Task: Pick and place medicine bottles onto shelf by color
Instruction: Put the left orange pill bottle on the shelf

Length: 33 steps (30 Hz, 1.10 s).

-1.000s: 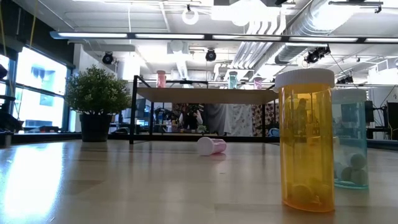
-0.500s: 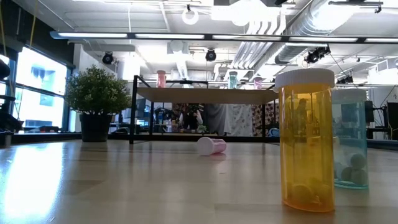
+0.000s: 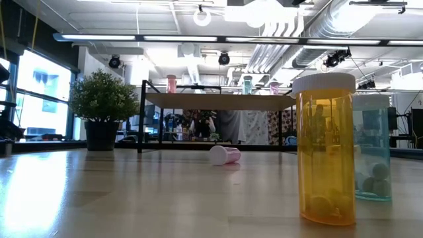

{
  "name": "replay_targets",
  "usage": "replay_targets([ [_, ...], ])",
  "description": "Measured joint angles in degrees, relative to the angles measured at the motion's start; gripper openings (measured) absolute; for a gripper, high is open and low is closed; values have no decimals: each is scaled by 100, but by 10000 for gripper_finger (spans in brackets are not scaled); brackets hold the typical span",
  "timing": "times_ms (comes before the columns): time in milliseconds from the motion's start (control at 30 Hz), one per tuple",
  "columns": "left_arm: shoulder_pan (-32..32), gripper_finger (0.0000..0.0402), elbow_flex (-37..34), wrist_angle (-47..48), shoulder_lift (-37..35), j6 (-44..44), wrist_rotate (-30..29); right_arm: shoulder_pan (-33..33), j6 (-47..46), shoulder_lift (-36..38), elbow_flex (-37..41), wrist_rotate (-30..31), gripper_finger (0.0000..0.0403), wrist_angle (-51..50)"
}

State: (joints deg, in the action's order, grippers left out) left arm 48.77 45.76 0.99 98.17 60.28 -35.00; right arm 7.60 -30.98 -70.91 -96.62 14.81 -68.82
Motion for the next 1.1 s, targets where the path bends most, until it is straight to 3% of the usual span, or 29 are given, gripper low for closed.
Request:
replay_targets([
  [233, -272, 114, 68, -75, -74, 56, 4, 0, 15, -1, 0, 0, 245, 1],
  [867, -2125, 115, 649, 111, -454, -2049, 1620, 2, 146, -2, 0, 2, 245, 179],
  [1100, -2986, 115, 794, 427, -734, -2895, 1778, 0, 144, 0, -1, 2, 245, 490],
])
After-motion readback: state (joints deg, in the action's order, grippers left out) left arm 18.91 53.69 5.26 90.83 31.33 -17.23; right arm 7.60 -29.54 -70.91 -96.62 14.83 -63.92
